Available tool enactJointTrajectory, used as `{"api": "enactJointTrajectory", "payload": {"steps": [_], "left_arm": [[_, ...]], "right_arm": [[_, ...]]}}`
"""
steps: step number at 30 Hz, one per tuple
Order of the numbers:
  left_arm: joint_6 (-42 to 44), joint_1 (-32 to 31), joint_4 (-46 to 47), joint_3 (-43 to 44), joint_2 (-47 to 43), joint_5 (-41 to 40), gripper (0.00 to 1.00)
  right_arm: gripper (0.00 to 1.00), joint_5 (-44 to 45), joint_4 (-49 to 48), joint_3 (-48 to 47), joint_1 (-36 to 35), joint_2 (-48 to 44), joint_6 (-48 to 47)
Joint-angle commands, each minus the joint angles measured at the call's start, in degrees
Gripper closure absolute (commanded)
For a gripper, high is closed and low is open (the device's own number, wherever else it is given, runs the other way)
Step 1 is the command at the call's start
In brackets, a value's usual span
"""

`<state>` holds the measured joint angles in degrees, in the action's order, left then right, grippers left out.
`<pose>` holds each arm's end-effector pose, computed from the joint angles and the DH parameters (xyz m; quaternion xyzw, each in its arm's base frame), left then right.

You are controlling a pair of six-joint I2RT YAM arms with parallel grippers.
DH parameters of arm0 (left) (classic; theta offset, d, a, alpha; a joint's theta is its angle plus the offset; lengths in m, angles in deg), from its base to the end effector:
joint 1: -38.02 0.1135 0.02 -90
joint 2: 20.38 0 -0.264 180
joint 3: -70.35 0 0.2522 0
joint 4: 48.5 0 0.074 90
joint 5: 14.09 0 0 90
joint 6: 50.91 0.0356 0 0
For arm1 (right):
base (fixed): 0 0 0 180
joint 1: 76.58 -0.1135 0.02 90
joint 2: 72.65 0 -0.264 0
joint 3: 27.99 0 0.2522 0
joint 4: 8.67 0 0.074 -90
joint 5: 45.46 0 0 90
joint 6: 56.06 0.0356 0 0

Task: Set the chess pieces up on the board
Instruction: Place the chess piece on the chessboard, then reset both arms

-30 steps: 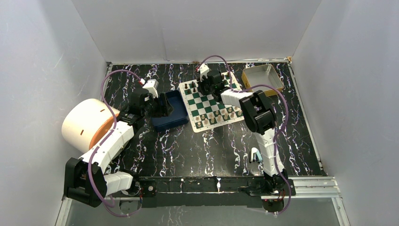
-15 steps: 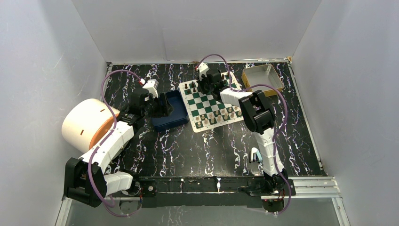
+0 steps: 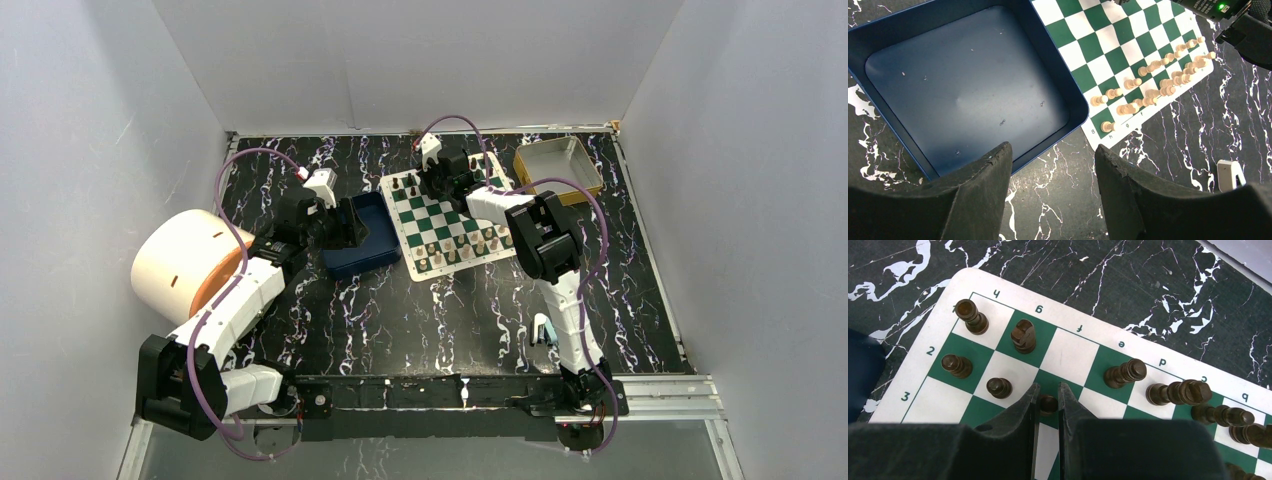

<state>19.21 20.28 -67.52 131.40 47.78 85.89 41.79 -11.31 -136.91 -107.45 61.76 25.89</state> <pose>0.2552 -0.0881 0.2793 0.0302 0.8461 -0.2398 0.4750 0.4569 0.2751 0.1510 -0.2900 0.7809 0.1290 0.5380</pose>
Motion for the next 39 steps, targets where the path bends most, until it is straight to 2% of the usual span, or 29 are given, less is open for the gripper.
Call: {"api": "enactJointTrajectory", "payload": {"steps": [1,6,10,15,23,26,29,30,31,33,34,35,39], "left_arm": [[0.8,-0.1,-0.5,0.4,-0.4,0.5,0.41],[0.8,-0.1,-0.4,0.4,-0.3,0.5,0.41],[0.9,-0.1,-0.5,0.4,-0.3,0.6,0.41],[0.9,-0.1,-0.5,0.4,-0.2,0.7,0.40],[0.2,-0.1,-0.6,1.2,0.7,1.0,0.37],[-0.4,-0.1,-2.4,4.4,1.0,1.7,0.34],[-1.6,-0.2,-3.7,7.3,1.4,3.4,0.29],[-2.2,-0.2,-3.7,7.9,1.4,4.2,0.12],[-2.8,-0.2,-3.7,8.3,1.4,4.9,0.08],[-3.8,-0.2,-3.9,9.3,1.1,6.1,0.07],[-3.8,-0.1,-4.3,10.1,0.8,6.3,0.07],[-3.7,-0.1,-4.9,11.1,0.4,6.4,0.07],[-2.0,-0.3,-7.9,16.0,0.0,6.2,0.07]], "right_arm": [[0.78,1.1,-0.8,-2.3,0.2,0.7,-1.1],[0.77,1.3,-0.1,-2.7,0.2,0.7,-1.3],[0.65,0.7,0.5,-3.1,0.1,0.0,-0.7],[0.56,0.7,2.1,-4.9,0.1,-2.7,0.2],[0.47,0.4,7.7,-5.9,0.1,-9.1,3.4],[0.40,0.5,11.2,-1.6,0.0,-15.3,7.1],[0.32,0.7,11.2,7.9,0.1,-26.4,11.3],[0.30,1.0,11.6,11.0,0.0,-30.1,12.5],[0.28,1.1,12.3,13.6,0.0,-33.4,13.4],[0.24,1.1,14.5,18.7,0.1,-40.4,14.9],[0.07,1.2,15.5,20.4,0.0,-43.7,15.4],[0.02,1.5,17.1,21.9,0.1,-47.0,15.8],[0.01,1.9,24.2,26.7,0.1,-58.4,18.4]]}}
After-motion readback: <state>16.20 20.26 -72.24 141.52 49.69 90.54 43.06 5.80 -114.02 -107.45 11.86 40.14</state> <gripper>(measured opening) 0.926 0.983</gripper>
